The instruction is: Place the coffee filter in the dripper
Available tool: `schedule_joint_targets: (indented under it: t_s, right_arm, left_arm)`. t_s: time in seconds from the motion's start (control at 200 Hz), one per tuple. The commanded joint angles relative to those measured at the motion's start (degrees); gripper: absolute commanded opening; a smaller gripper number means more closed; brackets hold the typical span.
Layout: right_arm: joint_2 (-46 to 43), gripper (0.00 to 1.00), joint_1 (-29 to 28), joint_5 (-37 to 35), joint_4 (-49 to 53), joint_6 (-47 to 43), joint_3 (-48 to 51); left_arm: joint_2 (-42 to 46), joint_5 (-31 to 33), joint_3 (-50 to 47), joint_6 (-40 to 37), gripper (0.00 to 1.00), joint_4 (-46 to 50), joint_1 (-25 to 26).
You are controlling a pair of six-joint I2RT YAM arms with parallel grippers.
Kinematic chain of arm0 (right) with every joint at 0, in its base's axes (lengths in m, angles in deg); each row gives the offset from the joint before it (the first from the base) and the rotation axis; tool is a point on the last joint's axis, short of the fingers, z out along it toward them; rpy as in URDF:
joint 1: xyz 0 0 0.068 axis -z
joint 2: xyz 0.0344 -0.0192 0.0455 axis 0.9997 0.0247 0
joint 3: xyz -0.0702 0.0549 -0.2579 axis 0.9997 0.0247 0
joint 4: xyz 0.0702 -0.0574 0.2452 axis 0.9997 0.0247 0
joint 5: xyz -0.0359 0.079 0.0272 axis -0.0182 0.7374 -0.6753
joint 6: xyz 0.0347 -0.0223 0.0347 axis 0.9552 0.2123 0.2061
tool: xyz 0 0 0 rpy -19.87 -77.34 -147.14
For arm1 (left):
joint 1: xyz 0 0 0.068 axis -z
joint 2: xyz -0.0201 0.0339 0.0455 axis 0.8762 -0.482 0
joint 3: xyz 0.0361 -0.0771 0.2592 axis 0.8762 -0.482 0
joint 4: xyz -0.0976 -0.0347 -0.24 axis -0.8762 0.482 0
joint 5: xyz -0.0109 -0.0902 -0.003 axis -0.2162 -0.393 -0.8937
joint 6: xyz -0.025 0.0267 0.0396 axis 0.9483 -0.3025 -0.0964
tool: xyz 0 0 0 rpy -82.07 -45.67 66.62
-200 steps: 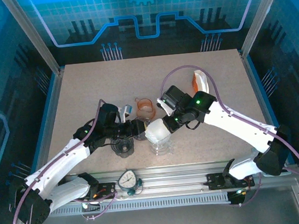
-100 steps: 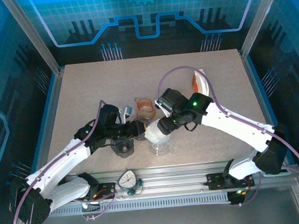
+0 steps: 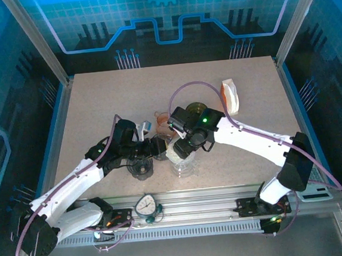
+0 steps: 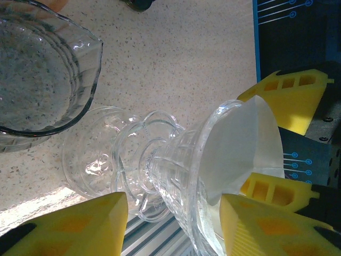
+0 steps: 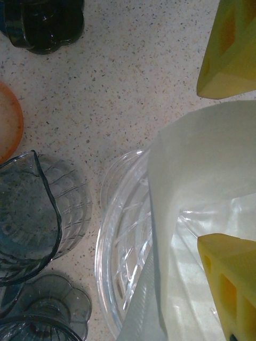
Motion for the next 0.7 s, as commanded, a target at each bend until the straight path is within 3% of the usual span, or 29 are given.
schedule_joint_targets:
  t_s: [0.0,0.32,0.695]
  right_arm:
    - [1.31,0.69,-0.58,-1.50,0.18,-0.41,0.78]
    - [2.26,0.69,-0.85,-2.09,-1.81,0.24,3.31]
    - [3.33,0.69,-1.11,-2.64,-2.91,1.00,5.32]
  left_arm:
    - [0.44,-0.71,-0.86,0.62,0.53,-0.85,0.34]
    - [4.15,0.34,-1.55,0.64,0.70,-2.22,0.31]
    - [0.84,-2.83,-1.71,-0.69,0.70,-3.50,0.36]
